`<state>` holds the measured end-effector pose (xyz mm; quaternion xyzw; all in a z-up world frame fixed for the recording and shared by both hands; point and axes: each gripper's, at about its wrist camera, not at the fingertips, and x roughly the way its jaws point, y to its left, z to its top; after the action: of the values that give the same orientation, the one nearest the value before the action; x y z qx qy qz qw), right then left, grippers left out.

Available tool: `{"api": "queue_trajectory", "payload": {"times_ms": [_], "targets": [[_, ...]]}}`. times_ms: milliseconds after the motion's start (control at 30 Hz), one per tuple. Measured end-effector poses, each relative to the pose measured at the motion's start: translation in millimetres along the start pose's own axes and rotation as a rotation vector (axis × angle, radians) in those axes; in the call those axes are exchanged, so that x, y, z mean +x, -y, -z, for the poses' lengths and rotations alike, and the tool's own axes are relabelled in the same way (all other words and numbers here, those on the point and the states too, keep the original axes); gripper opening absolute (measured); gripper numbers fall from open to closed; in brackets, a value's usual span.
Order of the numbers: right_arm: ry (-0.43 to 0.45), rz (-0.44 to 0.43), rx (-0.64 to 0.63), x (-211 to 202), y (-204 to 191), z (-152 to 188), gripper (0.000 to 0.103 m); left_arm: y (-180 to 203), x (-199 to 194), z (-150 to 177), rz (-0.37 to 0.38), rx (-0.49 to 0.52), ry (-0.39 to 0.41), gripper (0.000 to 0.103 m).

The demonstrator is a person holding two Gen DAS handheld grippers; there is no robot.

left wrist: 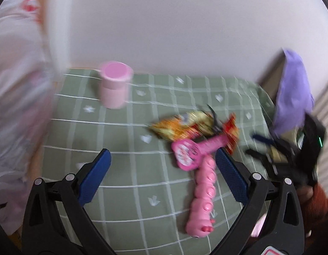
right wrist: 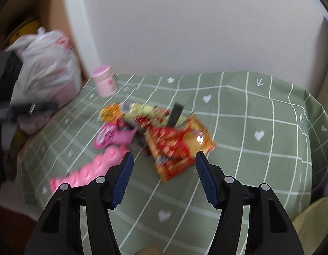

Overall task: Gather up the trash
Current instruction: 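Move both open tools back toward the remaining snacks on the cushion, then grasp the red snack wrapper with the right tool while the left tool grasps the black-silver wrapper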

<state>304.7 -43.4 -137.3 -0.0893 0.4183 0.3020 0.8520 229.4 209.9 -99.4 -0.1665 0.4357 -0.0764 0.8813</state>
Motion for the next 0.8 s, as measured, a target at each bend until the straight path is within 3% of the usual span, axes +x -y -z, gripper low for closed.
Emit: {"api": "queue_trajectory", "payload": {"times_ms": [67,200,467,700,800], "targets": [[0.002,-0.015,0.031,12,11,-6,0.057,14,14,3,0.03,0.072,-0.067,0.094],[-0.069,0.049,0.051,43,24,-9,0.056,36,51,9,-0.019,0.212,-0.182,0.094],[-0.119,0.081,0.158,25,56,22,0.056,40,91,-19,-0.013,0.207,-0.215,0.094],[-0.117,0.082,0.209,6,61,46,0.056,28,113,-47,-0.093,0.132,-0.179,0.094],[-0.106,0.064,0.255,3,67,50,0.057,15,107,-48,-0.085,0.079,-0.165,0.094]]}}
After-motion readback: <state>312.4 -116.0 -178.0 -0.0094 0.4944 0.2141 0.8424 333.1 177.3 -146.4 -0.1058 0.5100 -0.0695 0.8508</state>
